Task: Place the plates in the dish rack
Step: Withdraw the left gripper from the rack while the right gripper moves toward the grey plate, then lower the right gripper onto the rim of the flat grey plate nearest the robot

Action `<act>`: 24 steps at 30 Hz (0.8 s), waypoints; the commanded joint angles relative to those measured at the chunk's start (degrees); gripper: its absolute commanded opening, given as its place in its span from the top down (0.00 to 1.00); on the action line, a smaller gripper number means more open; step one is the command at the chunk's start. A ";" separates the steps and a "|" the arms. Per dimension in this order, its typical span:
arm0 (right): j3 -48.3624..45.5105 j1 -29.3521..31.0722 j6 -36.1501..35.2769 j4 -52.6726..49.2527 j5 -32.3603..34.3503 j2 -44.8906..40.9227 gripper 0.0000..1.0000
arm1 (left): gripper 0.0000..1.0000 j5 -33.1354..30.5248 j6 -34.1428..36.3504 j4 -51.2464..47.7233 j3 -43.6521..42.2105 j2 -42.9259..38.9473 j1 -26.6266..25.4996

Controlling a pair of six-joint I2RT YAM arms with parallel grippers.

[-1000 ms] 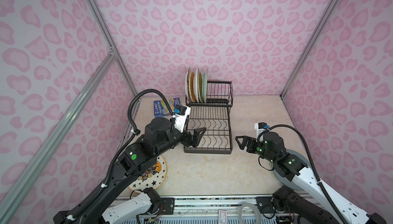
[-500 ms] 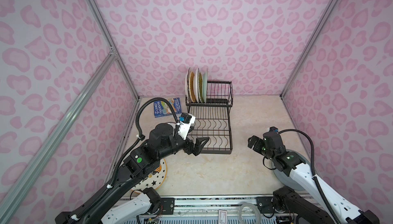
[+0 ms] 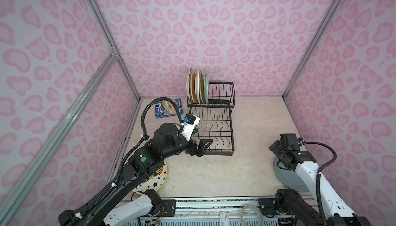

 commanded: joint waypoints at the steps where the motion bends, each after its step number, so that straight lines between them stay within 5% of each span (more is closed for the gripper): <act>1: -1.42 -6.98 -0.01 -4.54 1.44 -2.26 0.02 | 0.02 1.34 -0.77 2.02 -0.38 0.41 0.07; 13: -5.15 -34.18 -2.97 -5.90 -0.76 -4.90 0.06 | 0.03 3.96 -2.05 2.70 -0.46 2.69 0.06; 24: -7.91 -43.01 -2.65 -2.95 -2.32 -2.60 0.07 | 0.03 3.96 -2.46 2.69 -0.53 3.80 0.12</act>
